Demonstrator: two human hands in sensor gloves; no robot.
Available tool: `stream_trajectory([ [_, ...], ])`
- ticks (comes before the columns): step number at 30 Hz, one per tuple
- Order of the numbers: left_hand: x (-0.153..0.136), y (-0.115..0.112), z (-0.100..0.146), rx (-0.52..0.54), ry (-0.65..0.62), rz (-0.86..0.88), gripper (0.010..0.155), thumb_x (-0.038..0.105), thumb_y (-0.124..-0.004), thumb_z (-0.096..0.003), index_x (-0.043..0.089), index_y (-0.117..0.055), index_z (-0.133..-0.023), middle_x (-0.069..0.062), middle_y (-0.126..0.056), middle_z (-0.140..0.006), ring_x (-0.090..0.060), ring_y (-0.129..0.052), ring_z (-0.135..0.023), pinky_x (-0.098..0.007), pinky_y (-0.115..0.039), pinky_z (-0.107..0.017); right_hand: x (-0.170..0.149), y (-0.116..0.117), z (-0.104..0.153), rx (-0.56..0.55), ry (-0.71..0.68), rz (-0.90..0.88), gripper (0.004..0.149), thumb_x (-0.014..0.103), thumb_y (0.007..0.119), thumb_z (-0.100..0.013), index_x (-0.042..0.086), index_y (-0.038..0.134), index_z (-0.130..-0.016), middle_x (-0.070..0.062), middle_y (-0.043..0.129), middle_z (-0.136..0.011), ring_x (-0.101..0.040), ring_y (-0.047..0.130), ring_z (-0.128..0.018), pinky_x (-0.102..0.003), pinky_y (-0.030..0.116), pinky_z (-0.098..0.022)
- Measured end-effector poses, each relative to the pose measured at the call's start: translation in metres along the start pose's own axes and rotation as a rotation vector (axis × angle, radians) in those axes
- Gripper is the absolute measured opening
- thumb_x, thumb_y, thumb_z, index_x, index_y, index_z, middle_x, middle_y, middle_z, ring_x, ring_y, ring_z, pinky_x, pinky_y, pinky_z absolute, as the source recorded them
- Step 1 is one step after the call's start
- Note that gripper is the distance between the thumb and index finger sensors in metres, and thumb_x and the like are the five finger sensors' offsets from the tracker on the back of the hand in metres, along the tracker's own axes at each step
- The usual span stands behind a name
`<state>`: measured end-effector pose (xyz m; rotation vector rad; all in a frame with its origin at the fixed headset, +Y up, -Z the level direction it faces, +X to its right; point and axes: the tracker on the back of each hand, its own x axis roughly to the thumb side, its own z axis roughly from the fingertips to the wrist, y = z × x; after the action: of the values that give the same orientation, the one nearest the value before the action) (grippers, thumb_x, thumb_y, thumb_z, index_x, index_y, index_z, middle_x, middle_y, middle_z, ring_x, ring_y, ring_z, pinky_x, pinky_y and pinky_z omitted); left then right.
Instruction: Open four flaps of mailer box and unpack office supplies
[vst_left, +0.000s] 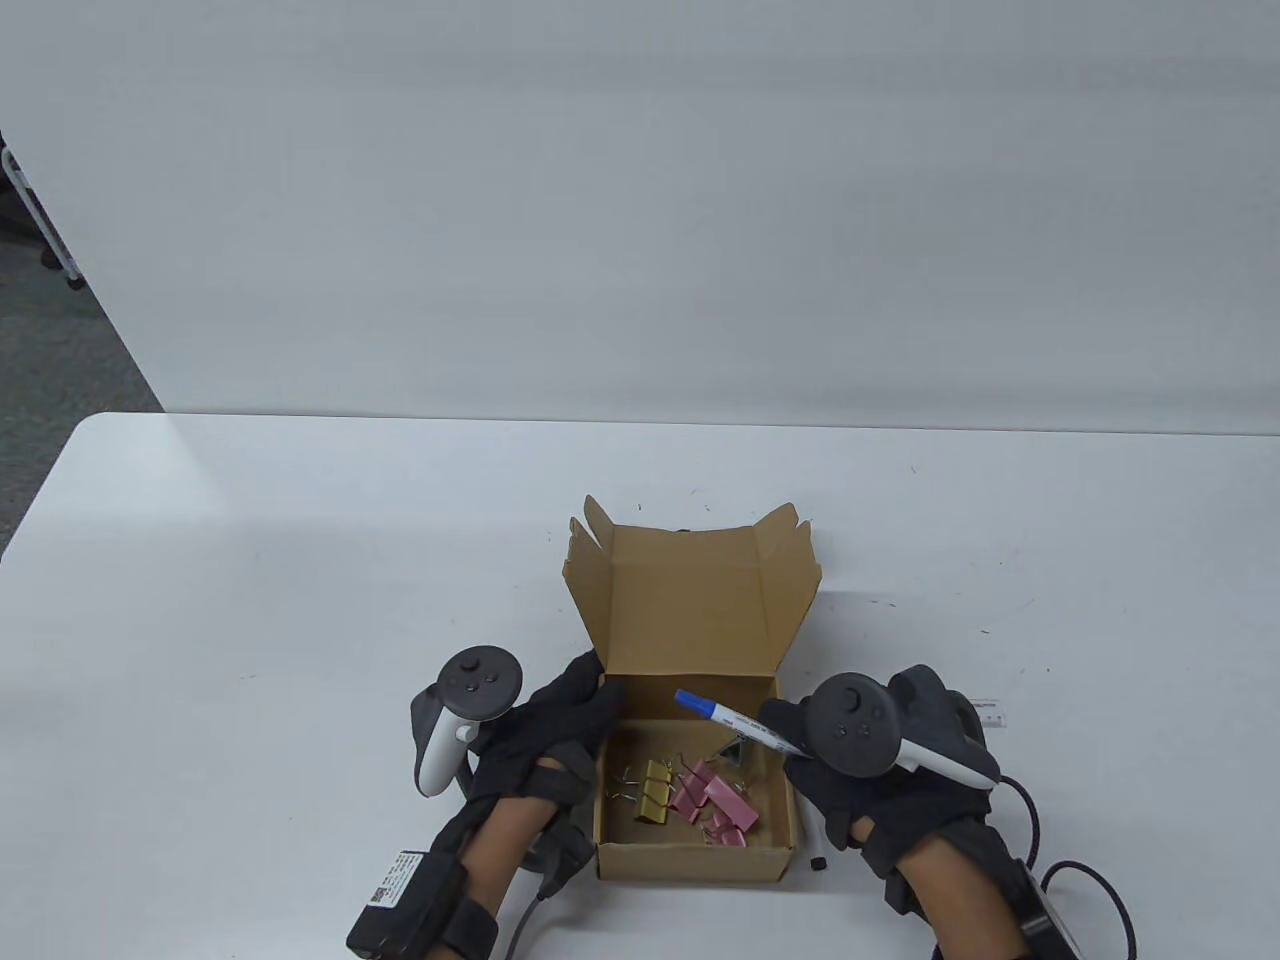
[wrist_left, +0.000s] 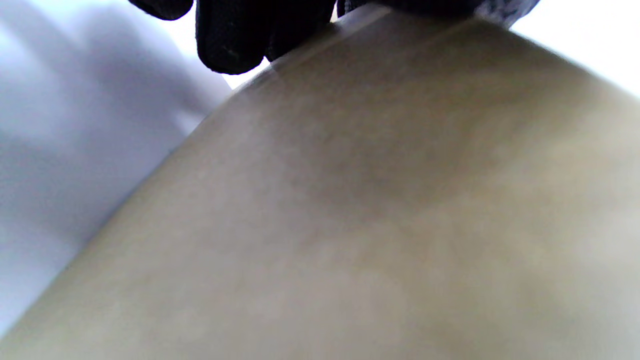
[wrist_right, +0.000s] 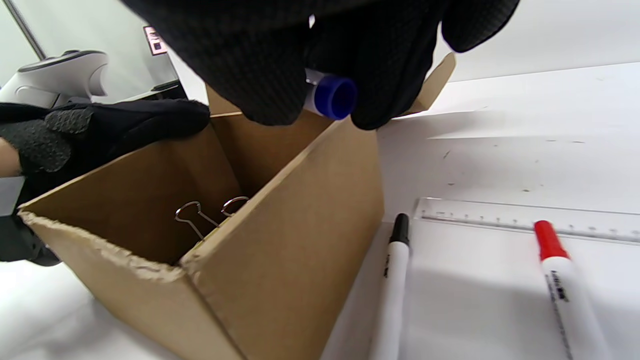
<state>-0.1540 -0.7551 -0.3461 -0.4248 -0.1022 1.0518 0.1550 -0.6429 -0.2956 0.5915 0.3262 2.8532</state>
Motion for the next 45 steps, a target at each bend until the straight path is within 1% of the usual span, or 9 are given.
stream_trajectory([
  [5, 0.0, 0.0, 0.0, -0.002, 0.0, 0.007, 0.064, 0.059, -0.067, -0.0652, 0.029, -0.046, -0.118, -0.017, -0.06, -0.12, -0.052, -0.067, -0.104, -0.071, -0.047, -0.076, -0.017, -0.005, 0.008, -0.056, 0.042, -0.052, 0.05, 0.027, 0.088, -0.058, 0.019, 0.068, -0.104, -0.007, 0.079, -0.094, -0.033, 0.088, -0.078, -0.061, 0.056, -0.07],
  [12, -0.001, 0.0, 0.0, -0.004, 0.0, 0.015, 0.064, 0.059, -0.067, -0.0652, 0.029, -0.045, -0.118, -0.017, -0.06, -0.121, -0.051, -0.067, -0.104, -0.071, -0.046, -0.076, -0.053, -0.016, 0.03, -0.141, 0.157, -0.169, 0.05, 0.027, 0.088, -0.059, 0.017, 0.069, -0.104, -0.008, 0.08, -0.094, -0.033, 0.089, -0.077, -0.062, 0.058, -0.069],
  [16, -0.001, 0.0, 0.0, -0.004, 0.001, 0.016, 0.064, 0.059, -0.067, -0.0651, 0.029, -0.045, -0.118, -0.017, -0.06, -0.121, -0.052, -0.067, -0.104, -0.071, -0.047, -0.076, -0.071, -0.019, 0.039, -0.169, 0.238, -0.205, 0.05, 0.027, 0.088, -0.059, 0.017, 0.069, -0.104, -0.009, 0.08, -0.093, -0.033, 0.09, -0.076, -0.062, 0.058, -0.069],
  [24, -0.001, 0.0, 0.0, -0.005, 0.001, 0.022, 0.064, 0.059, -0.067, -0.0651, 0.029, -0.046, -0.118, -0.017, -0.06, -0.121, -0.052, -0.067, -0.104, -0.071, -0.046, -0.076, -0.094, -0.022, 0.05, -0.175, 0.384, -0.218, 0.05, 0.027, 0.089, -0.058, 0.015, 0.07, -0.103, -0.009, 0.081, -0.092, -0.034, 0.092, -0.073, -0.061, 0.06, -0.067],
  [29, -0.001, 0.0, 0.0, -0.008, 0.001, 0.024, 0.064, 0.059, -0.067, -0.065, 0.029, -0.045, -0.118, -0.017, -0.059, -0.121, -0.052, -0.067, -0.104, -0.071, -0.046, -0.076, -0.109, -0.02, 0.061, -0.186, 0.456, -0.275, 0.051, 0.027, 0.089, -0.058, 0.013, 0.07, -0.103, -0.011, 0.082, -0.092, -0.034, 0.092, -0.071, -0.062, 0.061, -0.067],
  [35, 0.0, 0.0, 0.0, -0.009, 0.001, 0.024, 0.065, 0.059, -0.067, -0.065, 0.029, -0.046, -0.118, -0.018, -0.059, -0.121, -0.052, -0.067, -0.104, -0.071, -0.047, -0.076, -0.116, -0.016, 0.065, -0.185, 0.529, -0.279, 0.051, 0.027, 0.089, -0.058, 0.012, 0.07, -0.103, -0.011, 0.082, -0.091, -0.034, 0.093, -0.07, -0.062, 0.061, -0.066],
  [45, 0.0, 0.0, 0.0, -0.008, 0.002, 0.02, 0.065, 0.059, -0.067, -0.065, 0.029, -0.045, -0.118, -0.018, -0.059, -0.121, -0.052, -0.067, -0.104, -0.071, -0.046, -0.076, -0.127, -0.006, 0.084, -0.193, 0.651, -0.29, 0.051, 0.027, 0.089, -0.058, 0.011, 0.07, -0.103, -0.012, 0.082, -0.091, -0.034, 0.093, -0.068, -0.062, 0.062, -0.066],
])
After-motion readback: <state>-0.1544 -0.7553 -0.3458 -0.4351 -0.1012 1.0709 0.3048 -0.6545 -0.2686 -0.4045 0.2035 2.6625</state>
